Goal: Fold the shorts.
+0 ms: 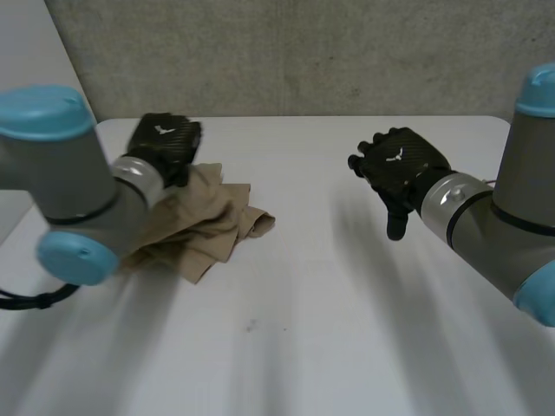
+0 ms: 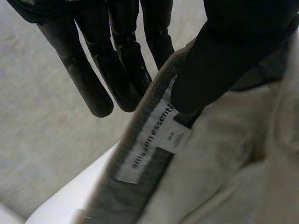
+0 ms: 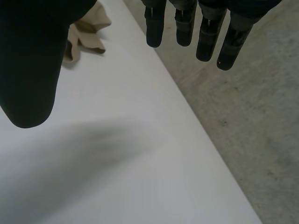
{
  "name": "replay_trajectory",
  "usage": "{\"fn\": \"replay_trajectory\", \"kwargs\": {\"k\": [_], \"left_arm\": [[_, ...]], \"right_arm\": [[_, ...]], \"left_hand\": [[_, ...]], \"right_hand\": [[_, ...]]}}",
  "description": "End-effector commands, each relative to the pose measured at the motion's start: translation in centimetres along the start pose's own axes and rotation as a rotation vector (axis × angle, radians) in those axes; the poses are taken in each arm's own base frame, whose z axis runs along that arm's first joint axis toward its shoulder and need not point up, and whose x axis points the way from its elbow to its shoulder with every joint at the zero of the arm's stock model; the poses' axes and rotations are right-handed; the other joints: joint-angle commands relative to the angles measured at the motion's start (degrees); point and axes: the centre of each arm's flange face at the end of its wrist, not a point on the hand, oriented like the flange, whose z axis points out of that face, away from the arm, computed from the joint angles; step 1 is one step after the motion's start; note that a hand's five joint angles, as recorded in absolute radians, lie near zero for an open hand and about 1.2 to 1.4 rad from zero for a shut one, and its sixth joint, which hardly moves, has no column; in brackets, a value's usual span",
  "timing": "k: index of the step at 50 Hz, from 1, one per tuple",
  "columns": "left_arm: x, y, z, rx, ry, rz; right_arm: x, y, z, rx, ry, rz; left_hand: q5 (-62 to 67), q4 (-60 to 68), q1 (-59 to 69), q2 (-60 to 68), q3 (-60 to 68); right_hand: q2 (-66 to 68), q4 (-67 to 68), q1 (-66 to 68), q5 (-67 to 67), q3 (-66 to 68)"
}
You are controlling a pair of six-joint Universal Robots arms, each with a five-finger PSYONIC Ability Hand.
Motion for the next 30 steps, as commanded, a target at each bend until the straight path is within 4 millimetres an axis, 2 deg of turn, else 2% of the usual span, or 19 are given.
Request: {"fn": "replay_trajectory", "kwargs": {"k": [1,2,5,6,7,9,10,14,16,17,18,19,23,25,30], "left_arm": [[7.0,-2.7,0.8,0.241,0.128,-0.192],[9.2,-3.4,0.5,0.29,0.174,-0.212],[12.3,-4.0,-0.1,0.341,0.235,-0.221],[14.4,-3.9,-0.5,0.356,0.275,-0.223],[15.3,-3.7,-0.7,0.358,0.295,-0.223],[17.0,-3.0,-1.1,0.354,0.328,-0.224],[18.8,-2.2,-1.7,0.343,0.365,-0.223],[22.6,0.2,-3.1,0.314,0.443,-0.212],[23.6,0.8,-3.7,0.306,0.462,-0.208],[24.3,1.0,-4.3,0.303,0.478,-0.201],[24.5,1.1,-4.6,0.298,0.487,-0.199],[24.7,1.1,-4.8,0.297,0.492,-0.197],[24.7,0.6,-5.8,0.304,0.501,-0.166],[23.9,-1.3,-6.6,0.339,0.494,-0.152],[21.7,-4.2,-8.2,0.382,0.473,-0.154]], "right_arm": [[3.7,-1.4,0.0,0.033,0.156,0.014],[4.5,-1.1,0.0,0.023,0.19,0.017],[7.5,-0.8,-0.3,0.013,0.312,0.029],[8.2,-0.7,-0.4,0.016,0.337,0.032],[8.7,-0.8,-0.4,0.021,0.356,0.036],[10.0,-0.8,-0.6,0.043,0.404,0.048],[10.3,-0.8,-0.6,0.047,0.416,0.052],[11.4,-0.4,-0.7,0.048,0.447,0.065],[11.5,-0.4,-0.7,0.047,0.452,0.065],[11.8,-0.3,-0.7,0.047,0.457,0.067],[11.9,-0.3,-0.7,0.046,0.461,0.067],[12.0,-0.3,-0.8,0.046,0.464,0.067],[12.2,-0.1,-0.8,0.042,0.469,0.069],[12.1,-0.2,-0.7,0.044,0.466,0.069],[12.0,-0.2,-0.7,0.045,0.463,0.07]], "left_hand": [[15.04,11.82,13.77,11.7,12.13],[15.04,11.82,13.77,11.7,12.13],[15.04,11.82,13.77,11.7,12.13],[15.04,11.82,13.77,11.7,12.13],[15.04,11.82,13.77,11.7,12.13],[15.04,11.82,13.77,11.7,12.13],[15.04,11.82,13.77,11.7,12.13],[14.56,11.35,13.29,11.22,11.66],[-8.69,-11.9,-9.96,-12.03,-11.59],[-40.46,-43.68,-41.73,-43.81,-43.37],[-51.77,-54.99,-53.04,-55.12,-54.68],[-54.96,-58.18,-56.23,-58.3,-57.87],[-54.75,-57.96,-56.02,-58.09,-57.65],[-54.75,-57.96,-56.02,-58.09,-57.65],[-54.75,-57.96,-56.02,-58.09,-57.65]], "right_hand": [[-2.74,-3.51,-1.89,-4.07,-2.29],[-2.74,-3.51,-1.89,-4.07,-2.29],[-2.74,-3.51,-1.89,-4.07,-2.29],[-2.74,-3.51,-1.89,-4.07,-2.29],[-2.74,-3.51,-1.89,-4.07,-2.29],[-2.74,-3.51,-1.89,-4.07,-2.29],[-2.74,-3.51,-1.89,-4.07,-2.29],[-2.74,-3.51,-1.89,-4.07,-2.29],[-2.74,-3.51,-1.89,-4.07,-2.29],[-2.74,-3.51,-1.89,-4.07,-2.29],[-2.74,-3.51,-1.89,-4.07,-2.29],[-2.74,-3.51,-1.89,-4.07,-2.29],[-2.74,-3.51,-1.89,-4.07,-2.29],[-2.74,-3.51,-1.89,-4.07,-2.29],[-2.74,-3.51,-1.89,-4.07,-2.29]]}}
